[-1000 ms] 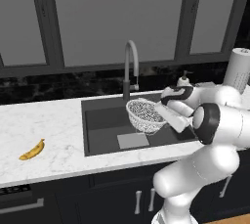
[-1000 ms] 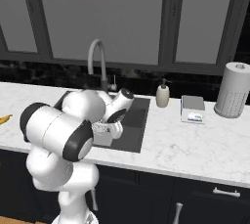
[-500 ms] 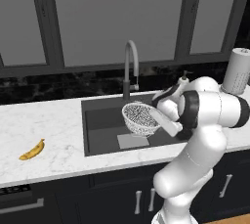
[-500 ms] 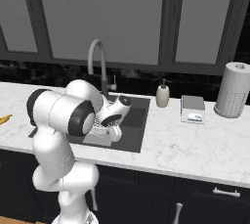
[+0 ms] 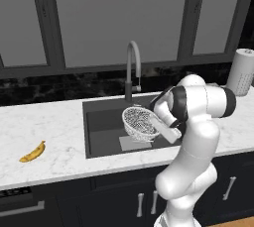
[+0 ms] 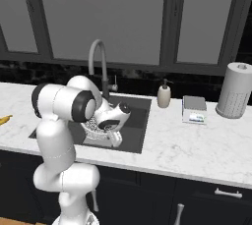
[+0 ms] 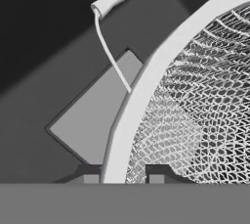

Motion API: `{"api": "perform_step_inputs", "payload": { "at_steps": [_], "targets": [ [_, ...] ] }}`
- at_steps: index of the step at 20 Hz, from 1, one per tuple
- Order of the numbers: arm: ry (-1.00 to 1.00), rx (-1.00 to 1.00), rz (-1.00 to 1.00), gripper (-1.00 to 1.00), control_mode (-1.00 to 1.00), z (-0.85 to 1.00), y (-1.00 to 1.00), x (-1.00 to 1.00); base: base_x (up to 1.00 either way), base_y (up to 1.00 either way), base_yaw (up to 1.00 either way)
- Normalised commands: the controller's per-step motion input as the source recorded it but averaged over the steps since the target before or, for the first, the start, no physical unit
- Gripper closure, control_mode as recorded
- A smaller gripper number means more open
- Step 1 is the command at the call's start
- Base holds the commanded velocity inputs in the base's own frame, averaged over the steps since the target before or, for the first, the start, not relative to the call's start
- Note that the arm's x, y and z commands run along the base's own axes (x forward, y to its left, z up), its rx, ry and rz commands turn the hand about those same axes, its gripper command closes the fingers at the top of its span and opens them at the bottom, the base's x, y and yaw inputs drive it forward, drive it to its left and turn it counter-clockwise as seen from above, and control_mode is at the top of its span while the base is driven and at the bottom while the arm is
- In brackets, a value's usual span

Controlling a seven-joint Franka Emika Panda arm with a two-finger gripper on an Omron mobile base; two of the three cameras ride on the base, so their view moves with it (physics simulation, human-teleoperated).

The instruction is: Put the colander in the sink, put the banana in the colander, and turn on the sink faucet and pour water over the colander.

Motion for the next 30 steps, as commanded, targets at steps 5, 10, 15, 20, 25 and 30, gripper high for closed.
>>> {"api": "perform_step_inputs", "payload": {
  "at_steps": [5, 10, 15, 20, 25, 30],
  "targets": [
    [0.0, 0.0, 0.06, 1.0, -1.0, -0.25, 0.02, 0.02, 0.0, 0.0, 0.0],
    [0.0, 0.0, 0.08, 1.0, -1.0, -0.1, 0.0, -0.02, 0.0, 0.0, 0.0],
    [0.0, 0.0, 0.08, 1.0, -1.0, 0.0, 0.04, -0.04, 0.0, 0.0, 0.0],
    [0.0, -0.05, 0.04, 1.0, -1.0, -0.06, 0.1, 0.0, 0.0, 0.0, 0.0],
    [0.0, -0.08, 0.0, 1.0, -1.0, -0.06, 0.19, 0.03, 0.0, 0.0, 0.0],
    [-0.02, -0.08, 0.0, 1.0, -1.0, -0.13, 0.12, 0.17, 0.0, 0.0, 0.0]
  ]
}}
